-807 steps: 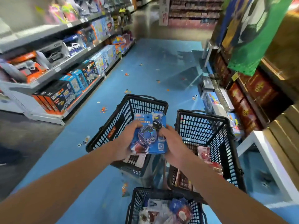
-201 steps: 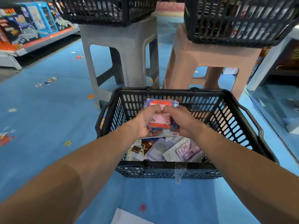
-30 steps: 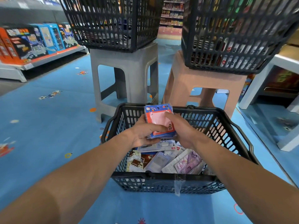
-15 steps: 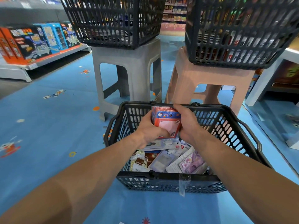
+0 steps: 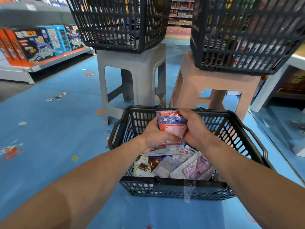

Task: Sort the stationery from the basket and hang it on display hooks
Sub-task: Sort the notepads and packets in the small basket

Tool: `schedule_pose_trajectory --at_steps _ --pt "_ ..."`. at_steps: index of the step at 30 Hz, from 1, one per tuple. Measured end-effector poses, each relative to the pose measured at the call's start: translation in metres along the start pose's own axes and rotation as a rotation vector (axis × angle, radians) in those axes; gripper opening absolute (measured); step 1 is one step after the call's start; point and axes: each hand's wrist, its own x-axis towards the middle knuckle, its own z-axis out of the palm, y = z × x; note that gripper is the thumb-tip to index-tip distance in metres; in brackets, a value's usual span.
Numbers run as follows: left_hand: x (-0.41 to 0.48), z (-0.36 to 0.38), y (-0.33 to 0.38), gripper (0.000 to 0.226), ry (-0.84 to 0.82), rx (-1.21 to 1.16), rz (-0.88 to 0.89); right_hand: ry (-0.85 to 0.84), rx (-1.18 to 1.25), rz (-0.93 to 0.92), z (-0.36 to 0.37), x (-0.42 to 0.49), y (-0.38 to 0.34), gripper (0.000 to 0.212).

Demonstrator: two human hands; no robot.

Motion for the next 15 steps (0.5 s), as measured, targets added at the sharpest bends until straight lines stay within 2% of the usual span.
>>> schedule_pose_trajectory --at_steps 2,7,12,15 --pt "-0.0015 -0.0006 0.0010 0.073 0.009 -0.015 -0.014 0.025 -0.011 -0.010 0.0016 -0.0002 -0.0013 0.034" --pt "-0.0039 -0.0007 0.0010 0.071 -0.018 0.000 -0.023 0.142 -0.056 0.007 0.0031 0.0012 -0.0013 0.022" --pt "-0.0037 -0.0001 0.0010 0.073 0.008 0.008 -0.049 0.115 -0.049 0.023 0.0009 -0.0019 -0.0029 0.013" --pt "-0.0038 0.0000 0.0013 0.073 0.017 0.001 -0.058 0.127 -0.043 0.007 0.0025 -0.0049 -0.0047 0.014"
